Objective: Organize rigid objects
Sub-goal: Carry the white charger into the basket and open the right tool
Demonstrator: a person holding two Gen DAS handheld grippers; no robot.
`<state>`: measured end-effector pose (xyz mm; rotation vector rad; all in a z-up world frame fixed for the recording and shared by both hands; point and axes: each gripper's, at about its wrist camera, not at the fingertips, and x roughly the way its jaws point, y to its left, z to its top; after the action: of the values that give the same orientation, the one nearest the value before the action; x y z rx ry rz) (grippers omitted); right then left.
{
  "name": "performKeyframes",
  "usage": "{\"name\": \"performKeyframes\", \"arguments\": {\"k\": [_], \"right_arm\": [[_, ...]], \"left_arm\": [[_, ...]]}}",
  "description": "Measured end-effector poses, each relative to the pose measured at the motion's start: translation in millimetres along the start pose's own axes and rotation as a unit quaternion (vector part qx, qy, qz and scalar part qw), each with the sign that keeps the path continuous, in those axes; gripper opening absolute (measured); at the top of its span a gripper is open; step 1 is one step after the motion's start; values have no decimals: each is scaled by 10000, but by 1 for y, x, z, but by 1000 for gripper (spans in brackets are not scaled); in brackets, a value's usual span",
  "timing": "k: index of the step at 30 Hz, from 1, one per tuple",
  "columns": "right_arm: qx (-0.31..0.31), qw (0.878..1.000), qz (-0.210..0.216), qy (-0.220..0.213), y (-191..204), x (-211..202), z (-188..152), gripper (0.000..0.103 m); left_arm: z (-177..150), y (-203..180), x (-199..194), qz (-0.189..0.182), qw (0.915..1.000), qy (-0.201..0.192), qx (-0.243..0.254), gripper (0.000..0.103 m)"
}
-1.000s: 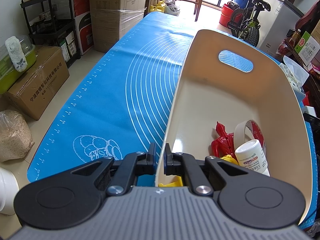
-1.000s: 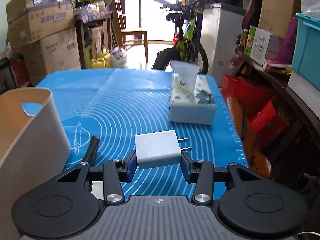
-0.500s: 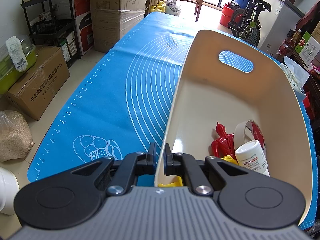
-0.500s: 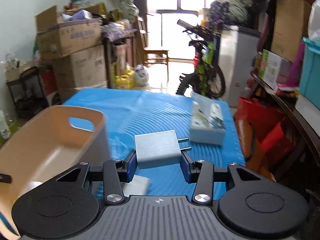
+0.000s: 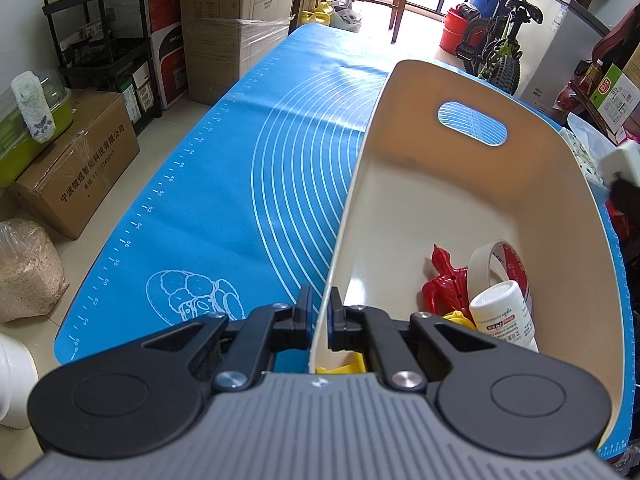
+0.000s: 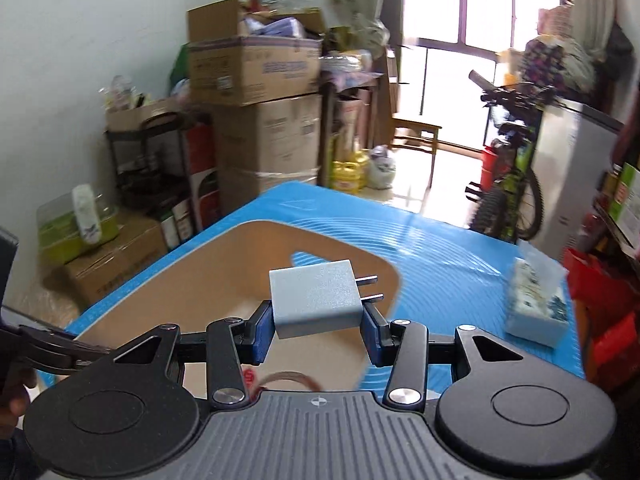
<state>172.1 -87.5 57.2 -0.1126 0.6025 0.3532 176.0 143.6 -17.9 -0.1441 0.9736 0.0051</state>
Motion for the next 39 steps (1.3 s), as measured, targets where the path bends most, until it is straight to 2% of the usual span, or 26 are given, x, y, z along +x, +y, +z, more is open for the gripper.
{"name": "performKeyframes", "arguments": {"k": [4, 8, 15, 19, 23, 26, 32, 39], "right_arm": [[-120, 9993, 115, 345, 18, 19, -2, 51], [9, 9969, 281, 740, 25, 38, -6, 51], [-173, 9885, 285, 1476, 34, 65, -22, 51], [-564, 9837, 235, 1693, 45, 72, -29, 52], [-616, 9807, 311, 1827, 49, 75, -30, 54], [-447, 9811, 489, 1819, 47, 71, -25, 63], [-131, 9887, 542, 1392, 27, 43, -7, 67], [88, 9970, 120, 763, -17, 12, 12, 68]], "left_arm": [[0, 0, 0, -5, 10000, 0, -7, 8], [0, 0, 0, -2, 10000, -1, -6, 8], [0, 0, 0, -5, 10000, 1, -6, 8], [0, 0, 0, -5, 10000, -4, -7, 8], [0, 0, 0, -7, 10000, -8, -9, 8], [0, 0, 0, -11, 10000, -7, -16, 8], [0, 0, 0, -9, 10000, -8, -13, 8], [0, 1, 0, -11, 10000, -7, -18, 8]]}}
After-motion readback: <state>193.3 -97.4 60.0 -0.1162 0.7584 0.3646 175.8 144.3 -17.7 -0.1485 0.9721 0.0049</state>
